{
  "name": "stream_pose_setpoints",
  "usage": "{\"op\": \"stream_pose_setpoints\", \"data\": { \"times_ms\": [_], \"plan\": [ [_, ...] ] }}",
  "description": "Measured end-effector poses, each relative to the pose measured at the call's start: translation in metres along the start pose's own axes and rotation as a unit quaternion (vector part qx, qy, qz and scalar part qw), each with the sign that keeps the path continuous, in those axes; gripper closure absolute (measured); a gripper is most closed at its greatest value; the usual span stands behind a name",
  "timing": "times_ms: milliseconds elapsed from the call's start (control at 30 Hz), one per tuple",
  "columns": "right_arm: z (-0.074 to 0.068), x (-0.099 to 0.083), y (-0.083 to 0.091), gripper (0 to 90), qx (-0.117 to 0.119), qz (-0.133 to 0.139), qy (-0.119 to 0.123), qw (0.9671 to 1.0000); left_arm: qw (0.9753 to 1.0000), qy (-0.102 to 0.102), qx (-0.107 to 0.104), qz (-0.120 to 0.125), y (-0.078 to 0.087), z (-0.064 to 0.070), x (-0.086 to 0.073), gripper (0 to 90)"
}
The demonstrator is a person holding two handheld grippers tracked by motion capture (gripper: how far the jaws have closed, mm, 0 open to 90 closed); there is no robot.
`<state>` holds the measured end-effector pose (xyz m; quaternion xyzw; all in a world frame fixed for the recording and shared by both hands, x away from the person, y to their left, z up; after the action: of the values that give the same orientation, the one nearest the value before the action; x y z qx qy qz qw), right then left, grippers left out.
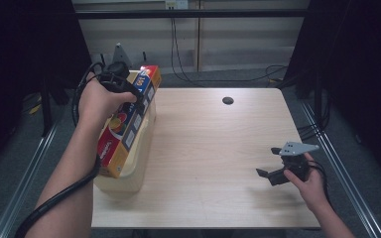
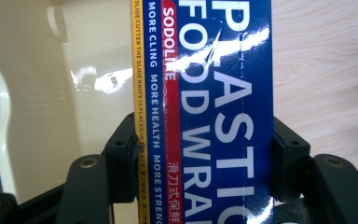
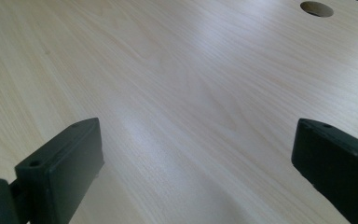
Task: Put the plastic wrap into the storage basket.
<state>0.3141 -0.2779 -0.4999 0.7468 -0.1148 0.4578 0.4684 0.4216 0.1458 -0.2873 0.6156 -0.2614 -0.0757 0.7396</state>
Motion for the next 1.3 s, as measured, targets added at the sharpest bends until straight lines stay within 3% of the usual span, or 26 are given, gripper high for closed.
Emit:
{"op": "stream_pose_setpoints", "data": {
  "times_ms": [433,1300],
  "plan": [
    [0.000,-0.001,0.000,2.3,0.000,-0.002,0.000,1.0000,0.9997,0.022,0.005,0.005,0.002,-0.017,-0.009,40.5],
    [0.000,0.000,0.000,2.3,0.001,0.000,-0.001,1.0000,0.9994,0.033,0.012,-0.001,-0.002,-0.032,-0.029,40.5]
  ]
}}
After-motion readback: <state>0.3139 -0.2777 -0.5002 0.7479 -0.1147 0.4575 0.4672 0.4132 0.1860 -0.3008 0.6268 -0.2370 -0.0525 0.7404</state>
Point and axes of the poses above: each handheld gripper's, and its own axes: y roughly backward along the jaws, x roughly out of its top, z roughly to its right, the point moved 6 cm from there along -y, roughly forward along the jaws, and after that the axes turned 12 degrees about -y, right-handed, at the moved point
